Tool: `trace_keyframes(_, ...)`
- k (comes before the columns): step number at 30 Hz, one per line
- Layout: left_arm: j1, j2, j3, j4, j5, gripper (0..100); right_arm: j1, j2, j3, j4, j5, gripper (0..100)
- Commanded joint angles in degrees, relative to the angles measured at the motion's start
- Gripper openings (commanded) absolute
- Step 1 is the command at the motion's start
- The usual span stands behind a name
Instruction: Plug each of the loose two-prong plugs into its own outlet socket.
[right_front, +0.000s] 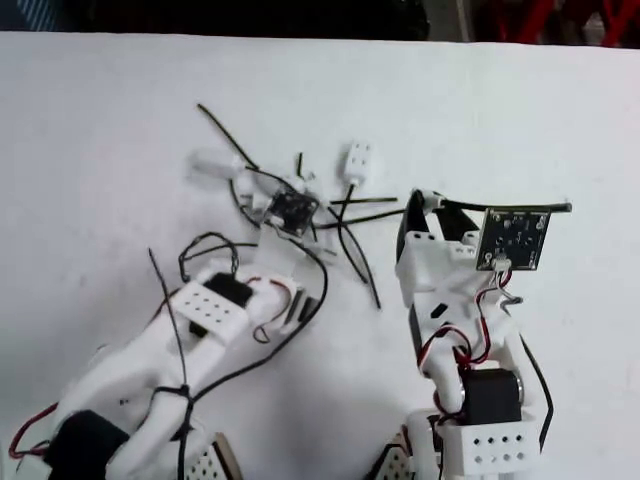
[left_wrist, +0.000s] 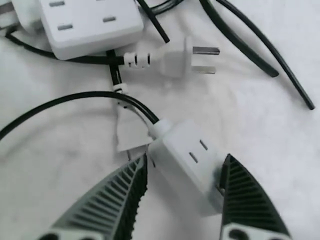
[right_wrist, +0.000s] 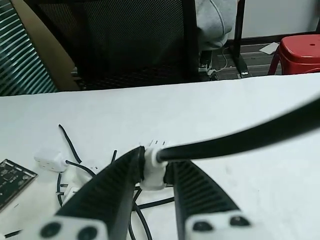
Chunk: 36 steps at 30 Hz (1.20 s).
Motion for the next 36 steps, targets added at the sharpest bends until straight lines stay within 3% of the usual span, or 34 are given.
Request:
trace_keyframes(1, -0.2, 4.4, -6.7, 7.1, -1.2, 21, 0.6, -0.1, -0.4, -0.8, 0.2, 1.8)
trace_keyframes(6, -5.8, 6.2, -11.6, 14.9, -17.2, 15, 0.6, -0.1, -0.4, -0.8, 0.2, 1.8)
trace_keyframes(10, -14.1, 6.2, -14.6, 17.4, -28.4, 16, 0.6, -0.1, -0.4, -0.8, 0.2, 1.8)
trace_keyframes(13, -19.6, 6.2, -17.1, 19.6, -32.0, 21, 0.6, -0.1, -0.4, -0.8, 0.2, 1.8)
trace_keyframes(16, -21.7, 6.2, -20.9, 24.6, -31.7, 24, 0.6, -0.1, -0.4, -0.8, 0.2, 1.8)
trace_keyframes(21, -19.6, 6.2, -27.4, 34.5, -27.8, 25, 0.5, -0.1, -0.4, -0.8, 0.2, 1.8)
trace_keyframes(26, -14.3, 6.7, -28.2, 36.0, -19.2, 25, 0.5, -0.1, -0.4, -0.8, 0.2, 1.8)
trace_keyframes(30, -10.9, 6.6, -23.7, 31.6, -13.6, 25, 0.5, -0.1, -0.4, -0.8, 0.2, 1.8)
trace_keyframes(36, -10.7, 6.7, -12.3, 16.4, -11.9, 25, 0.5, -0.2, 0.3, -1.2, 0.2, 1.8)
